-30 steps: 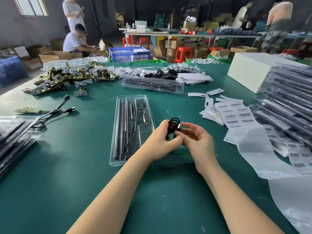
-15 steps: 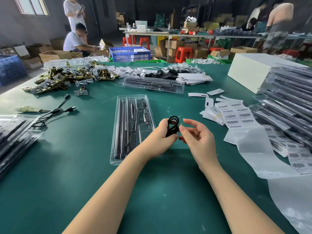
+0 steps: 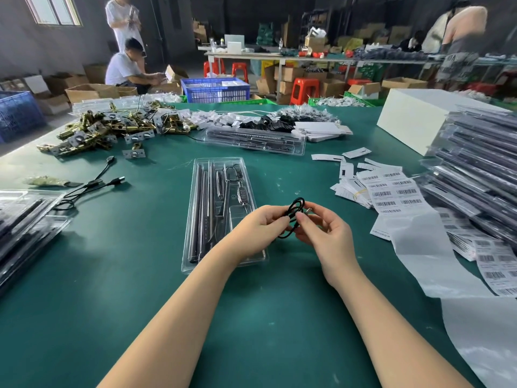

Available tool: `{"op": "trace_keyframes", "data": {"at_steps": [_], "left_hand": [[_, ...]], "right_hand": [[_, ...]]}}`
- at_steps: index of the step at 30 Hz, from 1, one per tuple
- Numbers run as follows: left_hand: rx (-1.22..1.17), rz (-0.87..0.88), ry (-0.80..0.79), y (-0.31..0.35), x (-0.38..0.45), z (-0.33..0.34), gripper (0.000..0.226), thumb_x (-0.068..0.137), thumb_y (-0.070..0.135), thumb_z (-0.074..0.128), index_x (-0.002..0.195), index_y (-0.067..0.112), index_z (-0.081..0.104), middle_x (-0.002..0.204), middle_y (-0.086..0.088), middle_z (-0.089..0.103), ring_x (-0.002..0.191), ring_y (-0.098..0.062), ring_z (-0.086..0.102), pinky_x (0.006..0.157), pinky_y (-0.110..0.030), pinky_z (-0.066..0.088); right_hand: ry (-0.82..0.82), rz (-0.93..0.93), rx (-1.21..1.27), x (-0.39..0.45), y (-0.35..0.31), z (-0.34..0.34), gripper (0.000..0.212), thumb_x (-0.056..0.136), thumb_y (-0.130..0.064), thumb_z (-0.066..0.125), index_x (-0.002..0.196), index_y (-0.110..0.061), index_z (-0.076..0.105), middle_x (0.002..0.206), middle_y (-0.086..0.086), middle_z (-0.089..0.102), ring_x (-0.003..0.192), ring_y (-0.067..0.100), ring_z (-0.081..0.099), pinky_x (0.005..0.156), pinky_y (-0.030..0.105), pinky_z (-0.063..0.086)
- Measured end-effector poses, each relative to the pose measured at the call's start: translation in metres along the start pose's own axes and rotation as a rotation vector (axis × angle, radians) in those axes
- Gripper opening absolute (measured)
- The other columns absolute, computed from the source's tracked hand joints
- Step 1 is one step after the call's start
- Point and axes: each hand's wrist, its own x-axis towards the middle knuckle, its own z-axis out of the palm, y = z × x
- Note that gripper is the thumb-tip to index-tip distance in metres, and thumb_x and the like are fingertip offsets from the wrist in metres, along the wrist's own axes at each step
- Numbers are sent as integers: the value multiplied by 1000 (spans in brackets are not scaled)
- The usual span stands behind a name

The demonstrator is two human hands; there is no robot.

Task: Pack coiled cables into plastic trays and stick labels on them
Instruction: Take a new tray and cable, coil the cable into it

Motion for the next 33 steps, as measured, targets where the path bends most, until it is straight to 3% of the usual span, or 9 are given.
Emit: {"op": "trace_keyframes", "data": {"at_steps": [2,5,8,13,17,22,33], "left_hand": [[-63,-15,121,-6,1,-2,29,93,11,61,97,37,72,91,13,74,81,-2,63,72,-18,50],[-128,-40,202,-8,1,-4,13,85,12,71,92,22,75,83,2,74,70,-6,63,64,-22,50],[-192,-51,214,-9,1,-4,14,80,9,76,84,22,77,78,3,74,65,-6,64,60,-18,50],[-219,-41,247,-8,2,-1,21,72,6,83,76,26,79,86,-1,76,80,-10,71,70,-17,52],[-209,-37,295,-9,3,0,24,67,5,85,71,27,77,83,0,76,78,-10,71,69,-17,53],[-168,-51,339,-10,3,1,18,72,14,83,68,31,77,76,4,75,68,-3,68,64,-15,50],[-184,-66,271,-12,4,0,17,88,9,68,90,25,75,87,3,76,81,-5,70,70,-17,51]], "right_hand": [[17,18,34,2,0,-1,17,85,-12,73,93,-26,73,76,-4,72,66,14,68,66,23,55],[14,44,84,3,0,-3,17,84,-11,74,96,-23,72,78,-2,72,66,14,67,66,23,55],[-8,53,89,3,0,-2,19,83,-11,74,100,-19,71,80,-2,74,68,12,67,66,21,55],[-24,47,81,2,1,-1,15,83,-8,72,97,-15,72,83,-1,75,74,11,68,65,21,55],[-34,42,76,3,2,-1,14,85,-8,71,94,-19,73,83,-1,75,75,11,69,65,21,55],[-24,40,83,3,3,-2,13,83,-11,74,93,-19,74,80,-2,74,71,10,67,66,22,56],[15,67,88,5,4,-3,16,81,-13,76,96,-14,73,83,0,74,71,13,66,66,23,55]]}}
